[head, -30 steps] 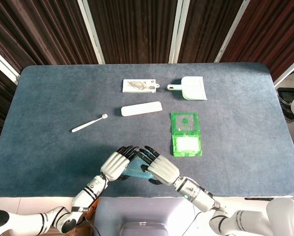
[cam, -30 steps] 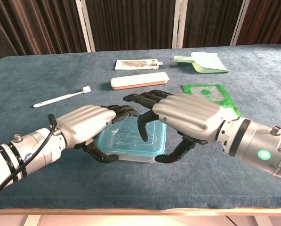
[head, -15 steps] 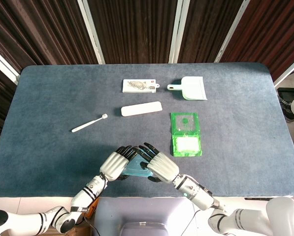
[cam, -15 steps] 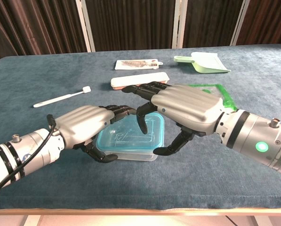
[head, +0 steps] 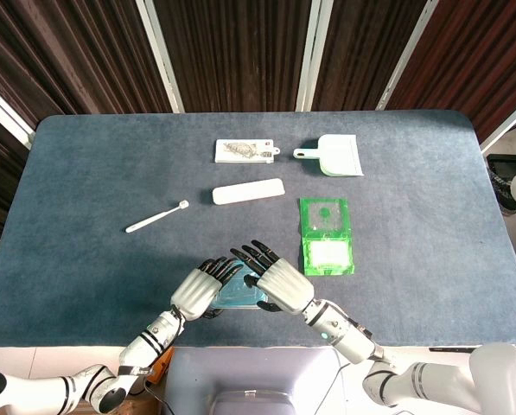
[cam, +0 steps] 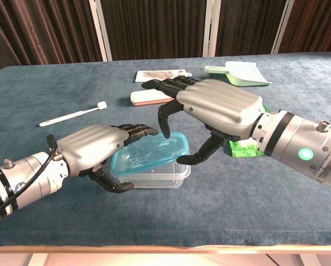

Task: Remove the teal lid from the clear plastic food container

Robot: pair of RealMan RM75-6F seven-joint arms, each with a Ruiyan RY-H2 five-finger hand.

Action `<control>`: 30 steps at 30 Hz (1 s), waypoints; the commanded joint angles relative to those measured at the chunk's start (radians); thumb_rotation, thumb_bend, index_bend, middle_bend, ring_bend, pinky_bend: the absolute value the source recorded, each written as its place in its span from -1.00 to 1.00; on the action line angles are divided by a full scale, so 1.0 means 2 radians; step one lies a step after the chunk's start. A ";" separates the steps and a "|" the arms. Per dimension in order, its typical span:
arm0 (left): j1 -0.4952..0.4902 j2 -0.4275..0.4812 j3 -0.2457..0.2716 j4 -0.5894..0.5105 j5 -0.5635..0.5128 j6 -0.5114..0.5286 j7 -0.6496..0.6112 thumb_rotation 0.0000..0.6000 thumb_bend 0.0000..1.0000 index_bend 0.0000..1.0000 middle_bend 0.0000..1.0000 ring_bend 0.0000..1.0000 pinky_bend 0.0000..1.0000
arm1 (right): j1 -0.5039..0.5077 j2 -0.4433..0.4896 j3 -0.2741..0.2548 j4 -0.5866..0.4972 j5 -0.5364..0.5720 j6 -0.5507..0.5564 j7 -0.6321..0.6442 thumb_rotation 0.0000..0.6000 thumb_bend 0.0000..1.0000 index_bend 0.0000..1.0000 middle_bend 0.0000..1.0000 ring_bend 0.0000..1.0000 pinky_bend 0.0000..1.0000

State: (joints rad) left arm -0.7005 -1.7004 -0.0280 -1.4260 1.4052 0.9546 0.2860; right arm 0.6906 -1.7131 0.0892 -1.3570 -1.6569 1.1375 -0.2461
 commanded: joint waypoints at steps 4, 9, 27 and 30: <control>0.002 0.012 0.002 -0.010 0.006 0.002 -0.016 1.00 -0.39 -1.00 0.49 0.17 0.41 | 0.001 -0.004 -0.007 0.022 -0.019 0.019 0.012 1.00 -0.24 0.22 -0.85 -1.00 -1.00; 0.004 0.020 0.003 -0.011 0.009 0.002 -0.031 1.00 -0.39 -1.00 0.50 0.17 0.41 | 0.004 -0.024 -0.016 0.069 -0.041 0.039 0.029 1.00 -0.20 0.22 -0.85 -1.00 -1.00; 0.009 0.028 0.004 -0.013 0.022 0.014 -0.049 1.00 -0.39 -1.00 0.49 0.16 0.40 | 0.009 -0.049 -0.024 0.098 -0.044 0.048 0.041 1.00 0.35 0.43 -0.75 -1.00 -1.00; 0.011 0.029 0.005 -0.013 0.029 0.017 -0.067 1.00 -0.39 -1.00 0.34 0.05 0.22 | 0.008 -0.046 -0.024 0.096 -0.048 0.057 0.046 1.00 0.36 0.45 -0.75 -1.00 -1.00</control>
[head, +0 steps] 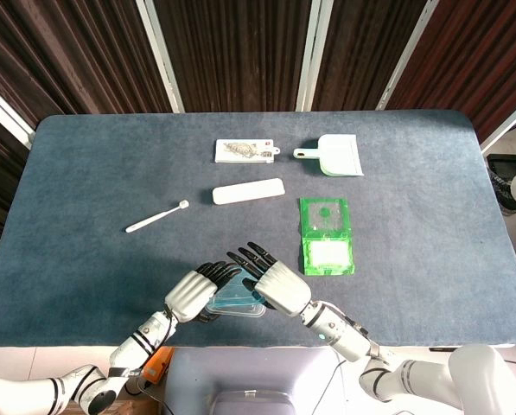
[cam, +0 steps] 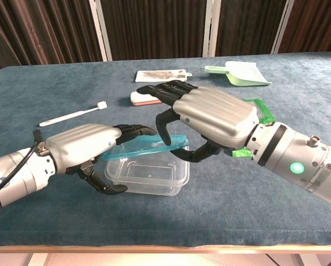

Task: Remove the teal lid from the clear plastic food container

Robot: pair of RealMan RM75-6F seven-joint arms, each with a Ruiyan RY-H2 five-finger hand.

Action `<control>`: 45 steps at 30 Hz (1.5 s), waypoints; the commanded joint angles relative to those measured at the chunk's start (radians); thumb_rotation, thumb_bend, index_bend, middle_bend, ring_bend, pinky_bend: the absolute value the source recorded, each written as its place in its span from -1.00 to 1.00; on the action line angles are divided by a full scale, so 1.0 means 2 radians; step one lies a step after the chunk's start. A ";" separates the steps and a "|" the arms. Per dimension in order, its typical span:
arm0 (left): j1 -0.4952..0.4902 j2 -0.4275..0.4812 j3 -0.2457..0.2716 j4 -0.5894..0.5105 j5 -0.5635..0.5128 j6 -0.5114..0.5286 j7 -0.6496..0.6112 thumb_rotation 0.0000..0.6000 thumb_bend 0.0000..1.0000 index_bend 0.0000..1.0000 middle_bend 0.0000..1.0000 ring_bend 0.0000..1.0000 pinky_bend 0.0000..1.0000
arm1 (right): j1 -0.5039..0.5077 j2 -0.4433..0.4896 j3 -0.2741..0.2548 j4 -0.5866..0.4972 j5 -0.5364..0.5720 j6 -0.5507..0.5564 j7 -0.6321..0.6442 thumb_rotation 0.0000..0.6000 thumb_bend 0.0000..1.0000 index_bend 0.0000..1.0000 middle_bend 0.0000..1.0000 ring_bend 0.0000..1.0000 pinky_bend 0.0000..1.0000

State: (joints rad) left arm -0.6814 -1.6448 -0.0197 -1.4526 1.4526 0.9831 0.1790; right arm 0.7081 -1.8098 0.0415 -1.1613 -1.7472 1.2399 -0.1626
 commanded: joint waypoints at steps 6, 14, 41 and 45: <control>-0.006 0.007 0.006 0.009 0.034 0.003 -0.082 1.00 -0.39 -1.00 -0.59 -0.86 -0.66 | -0.004 0.022 -0.004 -0.012 -0.015 0.028 0.013 1.00 0.36 0.47 -0.74 -1.00 -1.00; -0.009 -0.001 0.014 0.043 0.075 0.028 -0.120 1.00 -0.39 -1.00 -1.00 -1.00 -1.00 | -0.007 0.040 0.001 -0.024 -0.026 0.057 0.023 1.00 0.36 0.47 -0.73 -1.00 -1.00; 0.041 0.090 0.031 0.030 0.110 0.138 -0.117 1.00 -0.45 -1.00 -1.00 -1.00 -1.00 | -0.061 0.149 0.005 0.047 -0.038 0.165 0.037 1.00 0.36 0.49 -0.73 -1.00 -1.00; 0.069 0.115 0.038 0.036 0.095 0.160 -0.140 1.00 -0.45 -1.00 -1.00 -1.00 -1.00 | -0.072 0.133 -0.012 0.102 -0.034 0.155 0.055 1.00 0.36 0.48 -0.73 -1.00 -1.00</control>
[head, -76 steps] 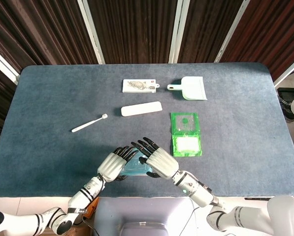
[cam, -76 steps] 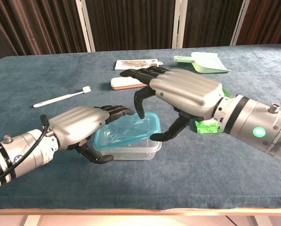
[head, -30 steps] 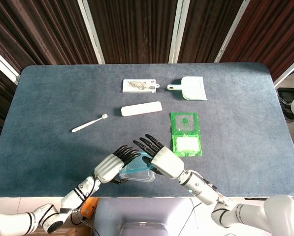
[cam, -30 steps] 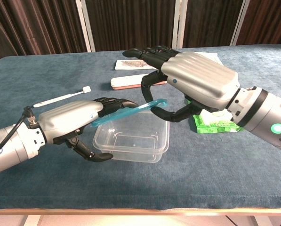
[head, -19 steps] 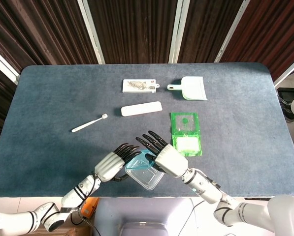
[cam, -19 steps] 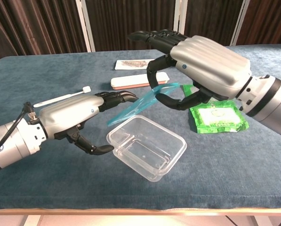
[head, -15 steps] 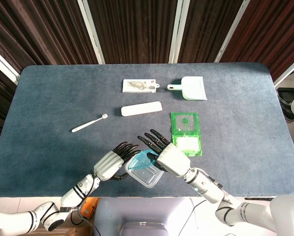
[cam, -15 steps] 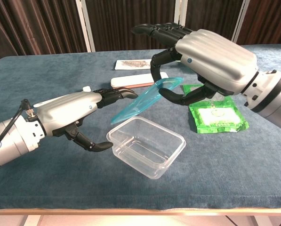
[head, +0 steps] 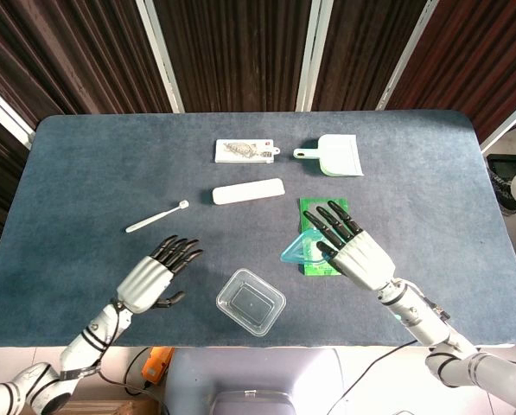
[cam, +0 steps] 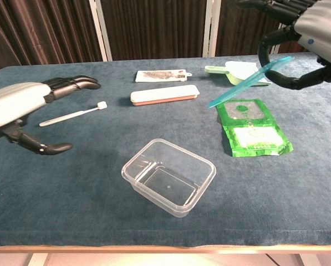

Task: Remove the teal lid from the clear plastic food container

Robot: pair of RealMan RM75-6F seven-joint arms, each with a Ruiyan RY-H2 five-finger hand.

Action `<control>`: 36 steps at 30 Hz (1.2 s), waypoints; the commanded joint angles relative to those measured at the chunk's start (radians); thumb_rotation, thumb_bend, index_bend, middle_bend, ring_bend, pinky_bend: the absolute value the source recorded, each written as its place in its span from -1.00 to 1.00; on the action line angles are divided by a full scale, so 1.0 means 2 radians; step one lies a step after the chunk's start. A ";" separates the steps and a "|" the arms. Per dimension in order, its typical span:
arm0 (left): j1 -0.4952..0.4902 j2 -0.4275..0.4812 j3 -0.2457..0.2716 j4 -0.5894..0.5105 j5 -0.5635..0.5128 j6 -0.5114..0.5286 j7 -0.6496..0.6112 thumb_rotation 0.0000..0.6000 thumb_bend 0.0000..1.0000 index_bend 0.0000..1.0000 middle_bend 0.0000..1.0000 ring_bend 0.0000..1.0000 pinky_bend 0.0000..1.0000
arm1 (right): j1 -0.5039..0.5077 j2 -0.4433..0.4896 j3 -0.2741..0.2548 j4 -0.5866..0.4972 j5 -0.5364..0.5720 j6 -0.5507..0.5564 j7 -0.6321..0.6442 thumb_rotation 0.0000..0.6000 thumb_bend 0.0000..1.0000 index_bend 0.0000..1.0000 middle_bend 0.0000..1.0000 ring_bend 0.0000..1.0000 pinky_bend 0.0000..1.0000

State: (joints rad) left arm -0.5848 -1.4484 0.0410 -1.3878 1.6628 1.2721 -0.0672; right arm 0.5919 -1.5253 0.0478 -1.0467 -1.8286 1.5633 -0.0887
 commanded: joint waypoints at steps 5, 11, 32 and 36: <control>0.053 0.023 0.021 0.026 -0.011 0.043 -0.031 1.00 -0.44 -1.00 -1.00 -1.00 -1.00 | -0.027 -0.051 -0.043 0.121 -0.008 -0.009 0.023 1.00 0.36 0.43 -0.72 -1.00 -1.00; 0.083 0.027 0.033 0.047 -0.002 0.072 -0.036 1.00 -0.44 -1.00 -1.00 -1.00 -1.00 | -0.047 -0.075 -0.079 0.182 -0.016 -0.035 0.024 1.00 0.36 0.10 -0.76 -1.00 -1.00; 0.239 0.166 0.069 -0.117 -0.036 0.192 0.058 1.00 -0.43 -1.00 -1.00 -1.00 -1.00 | -0.155 0.235 -0.120 -0.278 0.127 -0.112 -0.074 1.00 -0.85 -1.00 -1.00 -1.00 -1.00; 0.267 0.136 0.054 -0.120 -0.053 0.216 0.110 1.00 -0.35 -1.00 -1.00 -1.00 -1.00 | -0.239 0.223 -0.089 -0.280 0.165 0.024 -0.087 1.00 -0.85 -1.00 -1.00 -1.00 -1.00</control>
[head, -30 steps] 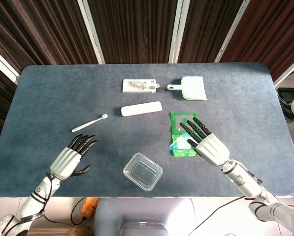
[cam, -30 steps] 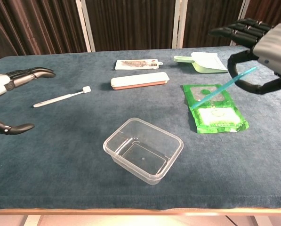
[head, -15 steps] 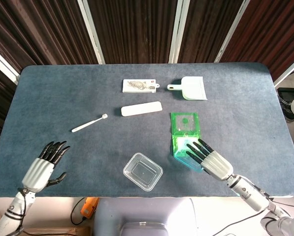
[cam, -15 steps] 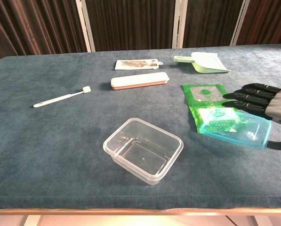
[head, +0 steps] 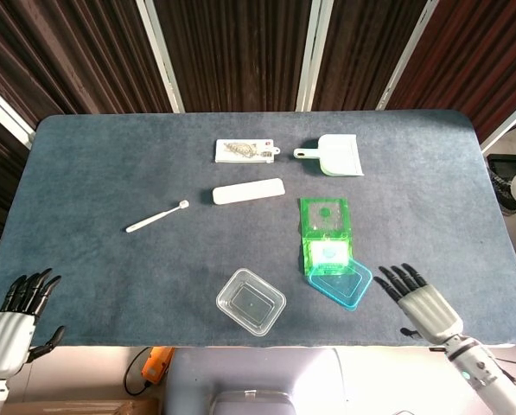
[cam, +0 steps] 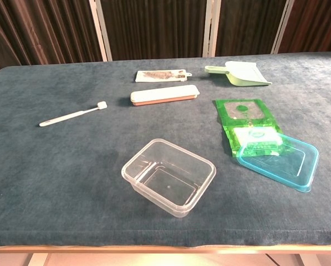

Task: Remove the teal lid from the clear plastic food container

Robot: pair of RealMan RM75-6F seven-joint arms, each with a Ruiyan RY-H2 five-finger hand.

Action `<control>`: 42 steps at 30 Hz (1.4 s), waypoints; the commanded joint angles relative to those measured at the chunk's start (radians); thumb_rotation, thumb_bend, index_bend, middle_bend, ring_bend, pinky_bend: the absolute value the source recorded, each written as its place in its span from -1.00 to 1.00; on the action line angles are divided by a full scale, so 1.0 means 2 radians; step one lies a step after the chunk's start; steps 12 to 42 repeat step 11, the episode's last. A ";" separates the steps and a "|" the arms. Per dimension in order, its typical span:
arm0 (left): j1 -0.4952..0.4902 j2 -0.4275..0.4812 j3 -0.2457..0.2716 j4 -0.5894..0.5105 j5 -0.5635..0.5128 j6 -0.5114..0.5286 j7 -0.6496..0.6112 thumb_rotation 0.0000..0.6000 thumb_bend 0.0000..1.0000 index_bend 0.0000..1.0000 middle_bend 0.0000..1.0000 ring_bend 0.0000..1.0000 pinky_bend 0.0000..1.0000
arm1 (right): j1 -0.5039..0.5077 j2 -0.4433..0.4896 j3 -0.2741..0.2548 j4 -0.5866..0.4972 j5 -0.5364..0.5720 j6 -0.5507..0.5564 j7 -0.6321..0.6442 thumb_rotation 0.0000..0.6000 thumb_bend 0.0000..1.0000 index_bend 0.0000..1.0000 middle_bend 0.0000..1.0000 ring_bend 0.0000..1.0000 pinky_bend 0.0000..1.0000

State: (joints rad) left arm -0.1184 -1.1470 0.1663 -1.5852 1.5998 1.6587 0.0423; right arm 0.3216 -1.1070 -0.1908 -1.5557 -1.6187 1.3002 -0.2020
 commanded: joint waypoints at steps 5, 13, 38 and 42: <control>0.040 -0.022 -0.010 0.009 -0.002 0.021 0.022 1.00 -0.35 -1.00 -1.00 -1.00 -1.00 | -0.152 -0.009 0.051 0.012 0.095 0.201 0.009 1.00 -0.85 -1.00 -1.00 -1.00 -1.00; 0.049 -0.024 -0.023 0.023 0.004 0.030 0.009 1.00 -0.35 -1.00 -1.00 -1.00 -1.00 | -0.159 0.002 0.061 0.017 0.086 0.194 0.051 1.00 -0.85 -1.00 -1.00 -1.00 -1.00; 0.049 -0.024 -0.023 0.023 0.004 0.030 0.009 1.00 -0.35 -1.00 -1.00 -1.00 -1.00 | -0.159 0.002 0.061 0.017 0.086 0.194 0.051 1.00 -0.85 -1.00 -1.00 -1.00 -1.00; 0.049 -0.024 -0.023 0.023 0.004 0.030 0.009 1.00 -0.35 -1.00 -1.00 -1.00 -1.00 | -0.159 0.002 0.061 0.017 0.086 0.194 0.051 1.00 -0.85 -1.00 -1.00 -1.00 -1.00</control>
